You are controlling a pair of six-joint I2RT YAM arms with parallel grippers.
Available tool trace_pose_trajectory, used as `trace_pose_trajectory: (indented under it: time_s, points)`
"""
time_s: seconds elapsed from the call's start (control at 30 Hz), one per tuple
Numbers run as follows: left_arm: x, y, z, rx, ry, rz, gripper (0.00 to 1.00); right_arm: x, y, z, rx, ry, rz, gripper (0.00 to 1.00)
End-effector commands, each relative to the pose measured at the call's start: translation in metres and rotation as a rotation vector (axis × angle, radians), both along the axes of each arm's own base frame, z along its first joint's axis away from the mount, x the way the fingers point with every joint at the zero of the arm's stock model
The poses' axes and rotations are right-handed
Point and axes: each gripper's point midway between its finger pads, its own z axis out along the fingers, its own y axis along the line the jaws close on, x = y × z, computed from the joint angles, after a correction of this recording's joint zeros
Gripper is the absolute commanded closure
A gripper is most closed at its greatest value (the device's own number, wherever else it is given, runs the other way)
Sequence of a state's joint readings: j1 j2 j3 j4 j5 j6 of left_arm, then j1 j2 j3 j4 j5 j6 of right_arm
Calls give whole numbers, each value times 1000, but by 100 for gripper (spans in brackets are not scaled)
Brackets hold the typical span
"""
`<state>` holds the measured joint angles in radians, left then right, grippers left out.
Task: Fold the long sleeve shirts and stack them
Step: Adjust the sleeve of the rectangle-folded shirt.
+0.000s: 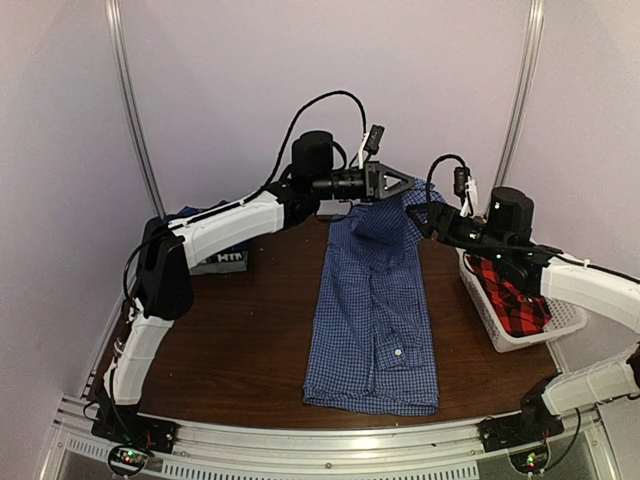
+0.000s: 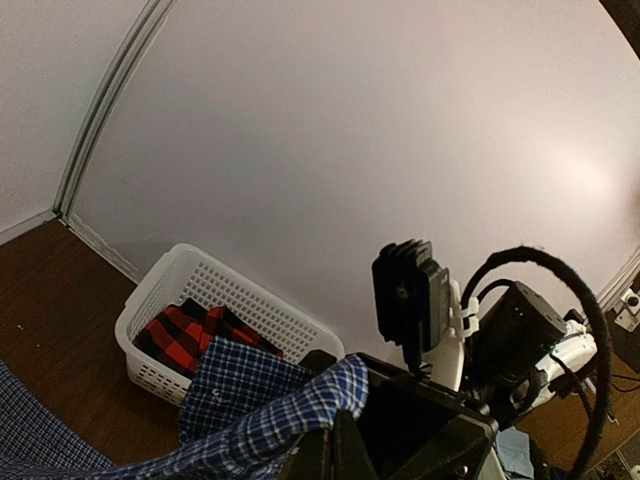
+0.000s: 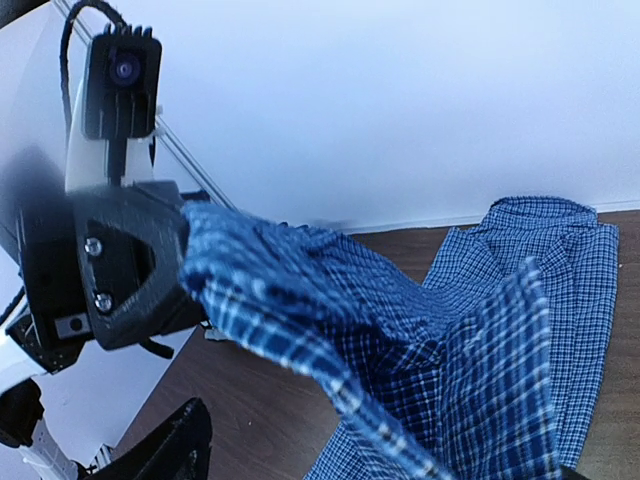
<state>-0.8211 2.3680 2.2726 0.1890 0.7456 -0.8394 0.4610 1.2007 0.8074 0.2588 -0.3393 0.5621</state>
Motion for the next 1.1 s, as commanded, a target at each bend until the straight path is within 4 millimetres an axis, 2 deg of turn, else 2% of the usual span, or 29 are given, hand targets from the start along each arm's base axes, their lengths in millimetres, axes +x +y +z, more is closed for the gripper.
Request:
trace_pose_trajectory:
  time_s: [0.0, 0.13, 0.3, 0.5, 0.67, 0.77, 0.83, 0.9, 1.0, 1.07]
  points:
    - [-6, -1, 13, -27, -39, -18, 100, 11, -6, 28, -42, -88, -37, 21]
    - [-3, -1, 9, -16, -28, -13, 100, 12, -5, 33, -92, -116, -28, 35]
    - [-3, -2, 7, -11, -22, -16, 100, 14, -3, 26, -180, -119, -6, 52]
    - [-3, -3, 1, 5, -6, -23, 100, 17, -2, 21, -238, -135, 1, 66]
    - [-2, -4, -4, 19, 5, -24, 100, 23, -1, 21, -260, -137, -5, 82]
    - [0, -3, -9, 30, 15, -21, 100, 29, -1, 17, -286, -120, -12, 81]
    - [1, -4, -12, 38, 21, -22, 100, 32, 3, 14, -313, -114, 13, 70]
    - [0, -4, -14, 40, 25, -28, 100, 35, 3, 14, -326, -116, 6, 64]
    - [1, -4, -14, 39, 26, -32, 100, 37, 2, 17, -330, -135, -1, 64]
    - [1, -5, -15, 39, 27, -37, 100, 38, 2, 19, -328, -144, -3, 71]
